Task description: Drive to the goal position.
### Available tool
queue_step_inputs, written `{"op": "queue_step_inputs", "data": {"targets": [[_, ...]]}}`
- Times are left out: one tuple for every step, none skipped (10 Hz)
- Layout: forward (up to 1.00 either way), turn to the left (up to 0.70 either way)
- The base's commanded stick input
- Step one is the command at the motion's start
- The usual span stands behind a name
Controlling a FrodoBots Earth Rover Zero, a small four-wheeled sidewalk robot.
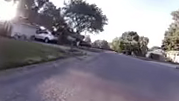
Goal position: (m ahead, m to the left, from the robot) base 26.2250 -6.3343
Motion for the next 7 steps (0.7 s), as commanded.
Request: {"op": "queue_step_inputs", "data": {"targets": [[1.00, 0.00], [1.00, 0.00], [1.00, 0.00], [1.00, 0.00], [1.00, 0.00], [1.00, 0.00], [1.00, 0.00]]}}
